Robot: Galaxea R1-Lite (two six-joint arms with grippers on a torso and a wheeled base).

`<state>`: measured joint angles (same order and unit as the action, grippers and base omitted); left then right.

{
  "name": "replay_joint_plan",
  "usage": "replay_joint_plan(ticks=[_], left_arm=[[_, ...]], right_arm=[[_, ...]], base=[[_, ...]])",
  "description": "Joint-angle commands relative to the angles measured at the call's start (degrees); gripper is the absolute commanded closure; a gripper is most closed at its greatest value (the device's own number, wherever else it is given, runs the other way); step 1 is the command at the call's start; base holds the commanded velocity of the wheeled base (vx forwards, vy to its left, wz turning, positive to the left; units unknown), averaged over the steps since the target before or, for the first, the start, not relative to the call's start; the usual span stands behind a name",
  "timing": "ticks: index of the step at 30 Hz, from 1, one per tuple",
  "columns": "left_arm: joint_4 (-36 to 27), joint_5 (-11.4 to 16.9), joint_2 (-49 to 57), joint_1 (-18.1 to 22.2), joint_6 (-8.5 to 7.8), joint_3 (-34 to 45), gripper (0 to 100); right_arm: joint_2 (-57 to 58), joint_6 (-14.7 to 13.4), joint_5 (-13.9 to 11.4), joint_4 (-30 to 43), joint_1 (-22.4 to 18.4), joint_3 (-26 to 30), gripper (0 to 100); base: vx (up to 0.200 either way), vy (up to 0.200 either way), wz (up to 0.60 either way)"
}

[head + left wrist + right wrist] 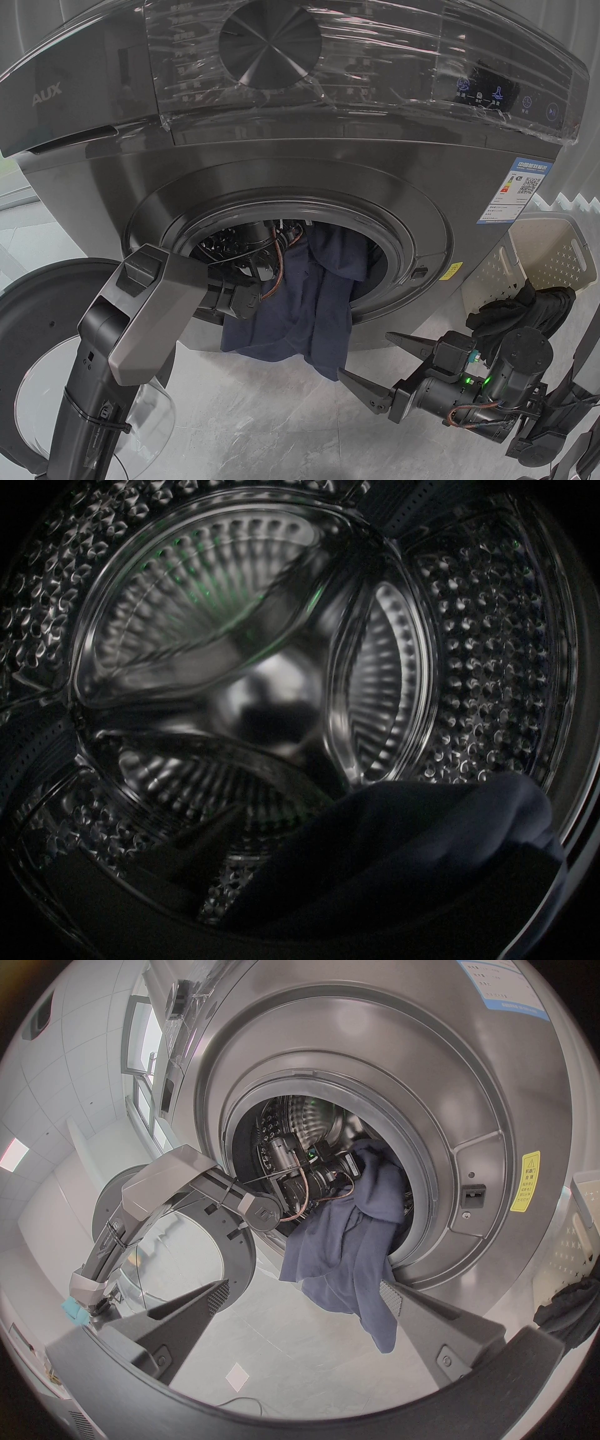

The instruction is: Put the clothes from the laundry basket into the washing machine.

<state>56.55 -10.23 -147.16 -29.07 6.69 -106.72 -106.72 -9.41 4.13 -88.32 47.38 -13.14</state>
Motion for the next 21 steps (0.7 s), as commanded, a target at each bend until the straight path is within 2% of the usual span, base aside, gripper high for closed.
replay_joint_plan(ticks=[1, 6, 13, 17, 18, 21], left_arm=[[-3.2, -0.4, 5.2, -0.4, 0.51, 9.5, 0], [-8.3, 0.3, 11.2, -1.4, 2.36, 19.4, 0], [-13.0, 2.1, 13.0, -2.0, 2.10, 27.4, 0], [-13.5, 2.1, 12.0, -2.2, 1.74, 27.4, 0], [-13.5, 2.1, 11.5, -2.2, 1.74, 27.1, 100], [-14.1, 2.1, 10.7, -2.1, 1.83, 24.2, 100]], right_arm=[[-0.1, 0.1, 0.0, 0.0, 0.1, 0.0, 0], [0.0, 0.1, 0.0, 0.0, 0.1, -0.2, 0], [-0.1, 0.1, 0.0, 0.0, 0.1, -0.5, 0], [0.0, 0.1, 0.0, 0.0, 0.1, -0.6, 0], [0.0, 0.1, 0.0, 0.0, 0.1, -0.7, 0], [-0.1, 0.1, -0.1, 0.0, 0.3, -0.8, 0]], base=[[0.000, 0.000, 0.00], [0.000, 0.000, 0.00], [0.000, 0.000, 0.00], [0.000, 0.000, 0.00], [0.000, 0.000, 0.00], [0.000, 0.000, 0.00]])
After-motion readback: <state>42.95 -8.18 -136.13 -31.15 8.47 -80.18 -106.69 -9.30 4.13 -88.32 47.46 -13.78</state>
